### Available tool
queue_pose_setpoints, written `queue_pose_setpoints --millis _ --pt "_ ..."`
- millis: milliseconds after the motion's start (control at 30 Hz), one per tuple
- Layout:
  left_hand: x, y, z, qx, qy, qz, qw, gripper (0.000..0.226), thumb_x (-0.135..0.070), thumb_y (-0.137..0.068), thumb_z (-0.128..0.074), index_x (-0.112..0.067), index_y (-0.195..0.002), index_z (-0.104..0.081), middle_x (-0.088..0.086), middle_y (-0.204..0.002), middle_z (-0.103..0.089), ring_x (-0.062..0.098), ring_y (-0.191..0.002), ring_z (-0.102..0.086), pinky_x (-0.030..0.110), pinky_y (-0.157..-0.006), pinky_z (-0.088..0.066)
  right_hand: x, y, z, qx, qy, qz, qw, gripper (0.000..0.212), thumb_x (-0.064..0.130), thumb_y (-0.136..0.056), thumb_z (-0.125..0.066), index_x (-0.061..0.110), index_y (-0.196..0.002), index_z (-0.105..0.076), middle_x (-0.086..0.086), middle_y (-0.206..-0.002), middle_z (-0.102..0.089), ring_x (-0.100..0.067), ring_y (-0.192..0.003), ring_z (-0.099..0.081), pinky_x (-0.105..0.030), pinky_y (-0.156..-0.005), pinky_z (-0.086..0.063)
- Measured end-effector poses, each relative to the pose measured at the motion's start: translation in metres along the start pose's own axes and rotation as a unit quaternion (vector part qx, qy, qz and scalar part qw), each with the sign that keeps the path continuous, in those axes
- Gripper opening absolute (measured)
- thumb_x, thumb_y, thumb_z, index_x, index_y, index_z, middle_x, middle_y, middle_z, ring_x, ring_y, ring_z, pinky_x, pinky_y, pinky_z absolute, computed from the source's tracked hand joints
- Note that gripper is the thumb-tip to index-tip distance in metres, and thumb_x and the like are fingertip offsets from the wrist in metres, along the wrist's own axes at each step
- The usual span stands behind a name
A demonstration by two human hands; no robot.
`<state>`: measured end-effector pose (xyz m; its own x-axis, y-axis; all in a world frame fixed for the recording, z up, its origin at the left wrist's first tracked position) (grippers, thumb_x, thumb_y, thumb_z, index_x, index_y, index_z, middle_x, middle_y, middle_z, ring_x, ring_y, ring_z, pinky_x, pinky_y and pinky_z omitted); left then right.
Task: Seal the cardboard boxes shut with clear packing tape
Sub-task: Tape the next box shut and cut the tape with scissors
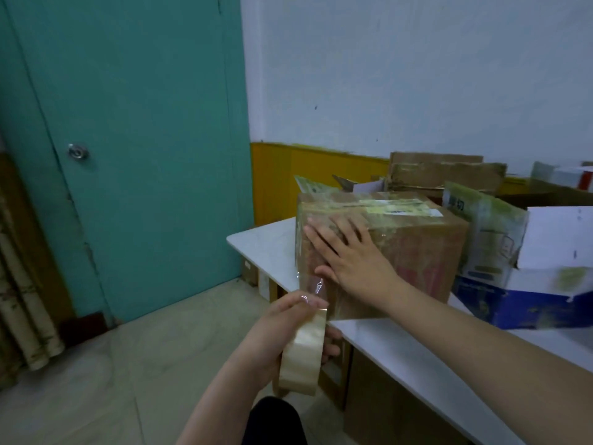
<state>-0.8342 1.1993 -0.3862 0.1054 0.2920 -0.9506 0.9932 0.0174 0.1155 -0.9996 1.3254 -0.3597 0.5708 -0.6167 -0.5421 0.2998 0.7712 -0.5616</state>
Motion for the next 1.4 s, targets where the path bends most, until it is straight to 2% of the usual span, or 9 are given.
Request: queue_pose_setpoints --millis 67,167,300,400,500,633,800,1033,1400 --pt "-0.005 0.003 0.0 0.01 -0.001 -0.004 1.0 0.014 -0.019 -0.099 -0.058 -0.008 -0.107 -0.062 0.034 -0.096 -0.07 0.037 -0.07 -0.069 0.036 -0.061 -0.057 0.008 0.008 0.009 0.006 -0.013 -0.007 1.0 0.071 0.037 -0.099 -0.039 0.015 -0.159 -0.008 -0.001 -0.167 -0.007 -0.036 -0.151 -0.011 -0.057 -0.121 -0.008" --pt "-0.013 0.008 0.003 0.031 -0.021 -0.004 0.999 0.013 -0.02 -0.101 -0.056 -0.009 -0.105 -0.063 0.033 -0.097 -0.07 0.037 -0.072 -0.07 0.035 -0.06 -0.057 0.011 0.017 0.035 -0.017 -0.227 -0.076 0.971 0.057 0.02 -0.099 -0.033 0.02 -0.155 -0.03 0.004 -0.16 -0.032 -0.021 -0.15 -0.021 -0.046 -0.122 -0.017" --pt "-0.034 0.009 0.007 0.052 -0.079 -0.015 0.995 0.018 -0.021 -0.102 -0.056 -0.006 -0.109 -0.063 0.026 -0.093 -0.072 0.04 -0.075 -0.072 0.038 -0.062 -0.058 0.007 0.011 0.085 0.088 -0.586 -0.208 0.778 0.071 0.075 -0.083 -0.051 0.036 -0.142 -0.049 0.022 -0.129 -0.06 0.008 -0.119 -0.053 -0.016 -0.096 -0.044" --pt "-0.055 0.007 0.01 0.057 -0.129 -0.039 0.989 0.023 -0.023 -0.098 -0.063 -0.006 -0.113 -0.066 0.023 -0.104 -0.073 0.052 -0.098 -0.068 0.051 -0.081 -0.059 0.001 0.001 0.107 0.175 -0.609 -0.215 0.743 0.043 0.055 -0.074 -0.076 0.028 -0.107 -0.073 0.011 -0.094 -0.075 0.002 -0.086 -0.068 -0.014 -0.074 -0.051" --pt "-0.079 0.008 0.008 0.082 -0.17 -0.018 0.982 0.017 -0.023 -0.099 -0.063 -0.01 -0.11 -0.067 0.033 -0.1 -0.07 0.043 -0.082 -0.071 0.051 -0.083 -0.057 -0.004 -0.006 0.12 0.128 -0.608 -0.265 0.737 0.009 0.027 -0.081 -0.08 0.019 -0.08 -0.078 0.006 -0.071 -0.074 0.002 -0.062 -0.063 -0.011 -0.059 -0.046" --pt "-0.11 0.002 0.006 0.094 -0.254 0.004 0.963 0.035 -0.023 -0.099 -0.062 -0.019 -0.134 -0.056 0.022 -0.104 -0.075 0.027 -0.082 -0.075 0.034 -0.076 -0.061 -0.013 -0.018 0.117 0.08 -0.557 -0.315 0.764 0.013 0.024 -0.081 -0.081 0.017 -0.072 -0.076 0.006 -0.06 -0.064 -0.002 -0.051 -0.049 -0.011 -0.048 -0.035" --pt "-0.142 -0.006 0.015 0.115 -0.267 -0.005 0.957 0.067 -0.031 -0.087 -0.069 -0.029 -0.147 -0.04 0.008 -0.116 -0.075 0.022 -0.095 -0.074 0.029 -0.074 -0.06 -0.032 -0.03 0.116 0.032 -0.611 -0.374 0.697 0.012 0.013 -0.082 -0.078 0.004 -0.075 -0.075 -0.003 -0.072 -0.074 0.001 -0.059 -0.061 -0.013 -0.06 -0.047" --pt "-0.158 -0.027 0.036 0.014 -0.689 -0.027 0.724 0.083 -0.066 -0.093 -0.053 -0.036 -0.161 -0.017 -0.01 -0.165 -0.024 0.012 -0.144 -0.038 0.027 -0.114 -0.028 -0.062 -0.007 0.1 -0.056 -0.571 -0.455 0.681 0.019 0.019 -0.086 -0.075 0.007 -0.071 -0.075 0.009 -0.059 -0.067 0.005 -0.055 -0.058 -0.011 -0.06 -0.042" --pt "-0.19 -0.084 0.025 0.024 -0.795 -0.068 0.602 0.09 -0.061 -0.096 -0.052 -0.03 -0.162 0.002 0.004 -0.162 -0.034 0.024 -0.142 -0.041 0.035 -0.111 -0.037 -0.044 0.014 0.068 -0.085 -0.487 -0.534 0.686 0.02 0.032 -0.088 -0.073 0.024 -0.069 -0.074 0.005 -0.069 -0.071 -0.017 -0.074 -0.067 -0.036 -0.072 -0.053"
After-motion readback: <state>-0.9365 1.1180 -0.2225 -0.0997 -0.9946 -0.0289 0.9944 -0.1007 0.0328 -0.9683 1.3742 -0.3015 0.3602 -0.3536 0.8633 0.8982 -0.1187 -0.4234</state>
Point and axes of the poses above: each hand's wrist, its own y-axis away from the middle knuckle, its own z-axis out of the back of the hand, x = y × z, the point moved 1 cm from there along -y, towards the middle knuckle
